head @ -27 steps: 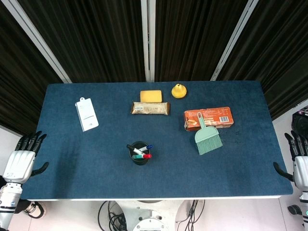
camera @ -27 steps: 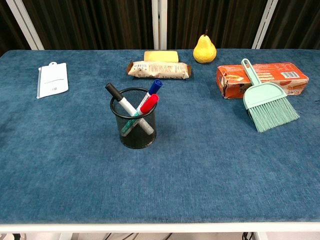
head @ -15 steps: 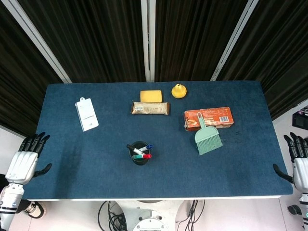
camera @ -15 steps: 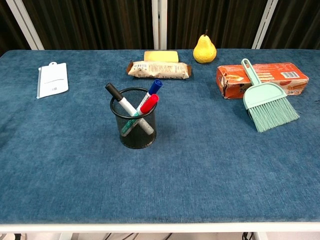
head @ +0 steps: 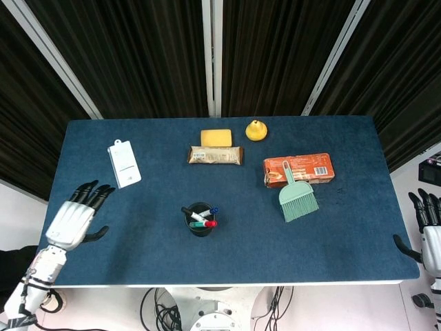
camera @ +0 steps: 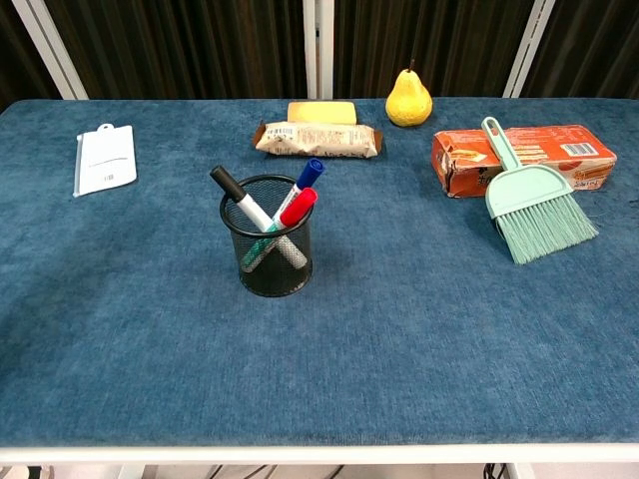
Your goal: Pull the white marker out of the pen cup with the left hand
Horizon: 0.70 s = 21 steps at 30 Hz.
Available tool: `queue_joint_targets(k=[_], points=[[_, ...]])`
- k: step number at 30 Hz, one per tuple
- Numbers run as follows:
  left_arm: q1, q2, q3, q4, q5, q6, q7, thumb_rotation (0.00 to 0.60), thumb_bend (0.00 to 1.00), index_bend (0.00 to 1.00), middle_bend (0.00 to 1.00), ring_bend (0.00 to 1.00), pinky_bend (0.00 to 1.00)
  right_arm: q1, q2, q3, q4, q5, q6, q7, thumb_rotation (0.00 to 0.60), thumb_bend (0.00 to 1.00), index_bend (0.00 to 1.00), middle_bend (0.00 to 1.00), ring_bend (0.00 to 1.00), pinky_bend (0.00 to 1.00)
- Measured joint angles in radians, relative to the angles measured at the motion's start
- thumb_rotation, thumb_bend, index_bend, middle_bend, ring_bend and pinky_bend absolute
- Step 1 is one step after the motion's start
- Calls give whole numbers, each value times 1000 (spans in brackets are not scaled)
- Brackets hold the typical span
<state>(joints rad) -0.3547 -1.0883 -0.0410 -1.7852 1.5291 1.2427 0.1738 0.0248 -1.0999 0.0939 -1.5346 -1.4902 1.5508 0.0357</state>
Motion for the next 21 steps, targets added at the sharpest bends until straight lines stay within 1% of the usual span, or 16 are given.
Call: queue_joint_targets(k=[4, 8, 12, 16, 18, 21], points=[[-71, -20, -35, -70, -37, -90, 92, 600, 246, 155, 134, 16, 151, 11, 3, -2, -5, -5, -16, -6, 600, 172, 0, 0, 0, 0], [-135, -53, -74, -83, -118, -182, 92, 600, 251, 173, 139, 24, 159, 14, 7, -2, -5, -5, -21, -1, 600, 173, 0, 0, 0, 0], [-210, -99, -117, -54, -225, -278, 66, 600, 260, 191, 141, 24, 159, 9, 11, -3, -2, 1, -19, 10, 600, 176, 0, 0, 0, 0], [-283, -162, -151, 11, -329, -359, 43, 600, 261, 250, 155, 36, 160, 6, 15, -2, 1, 6, -17, 22, 600, 176, 0, 0, 0, 0], [-305, -180, -155, 28, -351, -377, 41, 600, 261, 286, 161, 36, 160, 6, 17, -1, 2, 7, -18, 24, 600, 176, 0, 0, 0, 0], [-320, -191, -156, 34, -371, -385, 43, 600, 262, 304, 166, 36, 160, 7, 17, -2, 2, 8, -20, 24, 600, 176, 0, 0, 0, 0]])
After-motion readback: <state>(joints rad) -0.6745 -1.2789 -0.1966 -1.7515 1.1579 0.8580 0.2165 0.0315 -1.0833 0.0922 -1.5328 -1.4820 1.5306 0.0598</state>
